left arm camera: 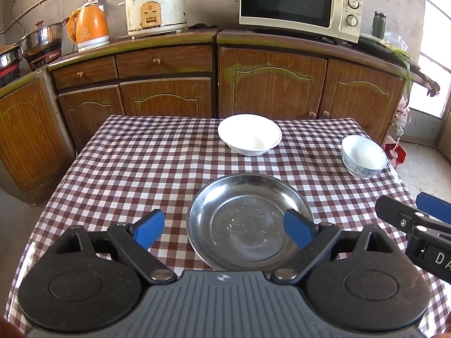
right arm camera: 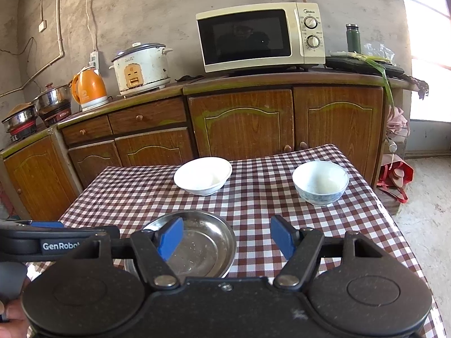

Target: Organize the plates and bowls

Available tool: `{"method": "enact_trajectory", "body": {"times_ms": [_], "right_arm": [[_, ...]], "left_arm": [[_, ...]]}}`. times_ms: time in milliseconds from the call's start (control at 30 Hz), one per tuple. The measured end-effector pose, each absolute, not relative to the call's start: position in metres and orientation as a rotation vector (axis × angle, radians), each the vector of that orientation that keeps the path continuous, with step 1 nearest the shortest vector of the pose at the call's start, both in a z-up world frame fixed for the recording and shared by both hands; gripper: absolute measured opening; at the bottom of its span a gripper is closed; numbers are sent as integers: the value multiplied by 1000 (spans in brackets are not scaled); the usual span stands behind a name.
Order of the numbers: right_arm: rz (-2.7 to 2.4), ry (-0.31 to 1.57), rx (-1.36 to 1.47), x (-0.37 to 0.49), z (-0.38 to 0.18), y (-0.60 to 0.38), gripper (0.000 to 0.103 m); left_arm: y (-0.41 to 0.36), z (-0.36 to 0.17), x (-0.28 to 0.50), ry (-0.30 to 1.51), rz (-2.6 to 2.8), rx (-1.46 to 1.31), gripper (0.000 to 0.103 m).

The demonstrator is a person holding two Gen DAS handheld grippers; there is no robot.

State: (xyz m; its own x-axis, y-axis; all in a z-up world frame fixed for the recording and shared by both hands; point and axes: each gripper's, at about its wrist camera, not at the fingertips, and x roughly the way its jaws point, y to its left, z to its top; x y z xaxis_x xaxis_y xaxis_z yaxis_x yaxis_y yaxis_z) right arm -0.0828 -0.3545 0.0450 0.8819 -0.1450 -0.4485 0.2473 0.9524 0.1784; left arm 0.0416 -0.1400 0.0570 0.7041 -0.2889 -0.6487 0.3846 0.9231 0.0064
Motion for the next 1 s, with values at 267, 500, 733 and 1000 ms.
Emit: {"method": "enact_trajectory", "body": {"times_ms": [267, 500, 733, 1000], "right_arm": [[-199, 445, 234, -68, 47, -357, 82], [-196, 444, 236, -55, 50, -360, 82], [-195, 448, 241, -35, 51, -368, 83], [-187, 450, 246, -12, 50, -376, 83]], "left_arm": [[-141, 58, 53, 694, -363, 152, 94], [-143, 59, 65, 691, -353, 163, 94], [-146, 62, 80, 686, -338, 174, 94], [-152, 60, 100, 694, -338, 184, 94]]}}
